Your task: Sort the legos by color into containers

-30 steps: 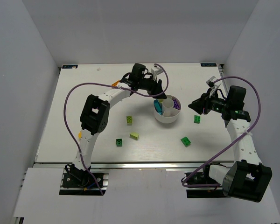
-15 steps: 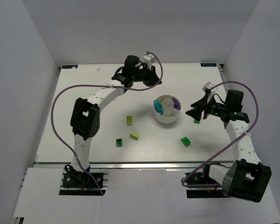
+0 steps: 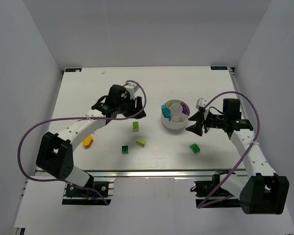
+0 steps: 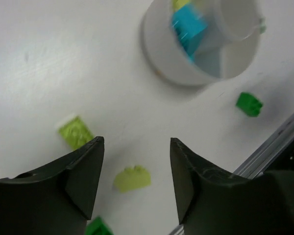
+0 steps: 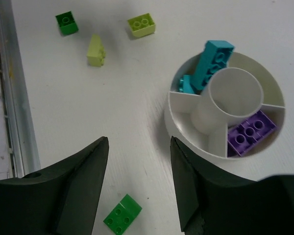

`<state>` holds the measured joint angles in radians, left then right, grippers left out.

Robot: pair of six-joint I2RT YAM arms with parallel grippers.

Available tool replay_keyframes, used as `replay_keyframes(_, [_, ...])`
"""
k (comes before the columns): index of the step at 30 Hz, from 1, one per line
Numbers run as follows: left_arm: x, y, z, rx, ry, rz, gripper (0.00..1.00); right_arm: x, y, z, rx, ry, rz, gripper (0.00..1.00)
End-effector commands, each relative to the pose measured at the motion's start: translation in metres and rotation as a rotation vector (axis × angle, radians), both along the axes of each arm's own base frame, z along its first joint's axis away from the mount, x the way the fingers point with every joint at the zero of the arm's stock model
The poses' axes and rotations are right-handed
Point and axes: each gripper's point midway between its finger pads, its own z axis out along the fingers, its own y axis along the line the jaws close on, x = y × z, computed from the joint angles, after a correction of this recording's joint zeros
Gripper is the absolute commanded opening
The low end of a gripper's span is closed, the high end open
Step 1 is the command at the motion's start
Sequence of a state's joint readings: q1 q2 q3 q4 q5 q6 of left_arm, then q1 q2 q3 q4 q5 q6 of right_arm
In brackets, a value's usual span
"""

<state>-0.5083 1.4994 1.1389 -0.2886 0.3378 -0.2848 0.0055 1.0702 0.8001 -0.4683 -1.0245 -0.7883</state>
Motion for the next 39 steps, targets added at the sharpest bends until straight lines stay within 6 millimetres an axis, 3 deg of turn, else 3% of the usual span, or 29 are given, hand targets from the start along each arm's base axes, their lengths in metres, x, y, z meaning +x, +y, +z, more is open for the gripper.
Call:
replay_keyframes(1, [-0.013, 0.033, 0.003, 0.056, -0.019, 0.134, 0.67, -0.011, 0.019, -0.006, -0.076, -0.015, 0.071, 0.59])
replay_keyframes(3, [-0.016, 0.050, 0.019, 0.078, -0.087, 0.183, 0.75, -0.005, 0.021, -0.008, -0.123, -0.019, 0.048, 0.58])
replay_keyframes(4, [-0.016, 0.055, 0.025, 0.086, -0.112, 0.202, 0.84, -0.011, 0.033, -0.011, -0.134, 0.007, 0.080, 0.58])
replay_keyframes(7, [-0.018, 0.074, 0.046, 0.095, -0.213, 0.265, 0.96, -0.012, 0.043, -0.018, -0.190, 0.044, 0.098, 0.57])
replay_keyframes(9, [-0.018, 0.091, 0.061, 0.108, -0.287, 0.329, 0.97, -0.017, 0.052, -0.019, -0.236, 0.057, 0.130, 0.56])
replay_keyframes(13, [-0.022, 0.105, 0.076, 0.118, -0.354, 0.383, 0.98, -0.018, 0.064, -0.022, -0.323, 0.066, 0.166, 0.56])
replay_keyframes(19, [-0.033, 0.131, 0.074, 0.179, -0.380, 0.458, 0.98, -0.022, 0.093, -0.034, -0.426, 0.062, 0.225, 0.56])
replay_keyframes(24, [-0.051, 0.157, 0.056, 0.226, -0.383, 0.510, 0.98, -0.024, 0.117, -0.038, -0.451, 0.053, 0.247, 0.55])
replay_keyframes(26, [-0.058, 0.164, 0.060, 0.212, -0.413, 0.532, 0.98, -0.023, 0.126, -0.041, -0.469, 0.055, 0.257, 0.55])
replay_keyframes(39, [-0.062, 0.184, 0.068, 0.226, -0.462, 0.617, 0.98, -0.034, 0.157, -0.058, -0.552, 0.058, 0.308, 0.56])
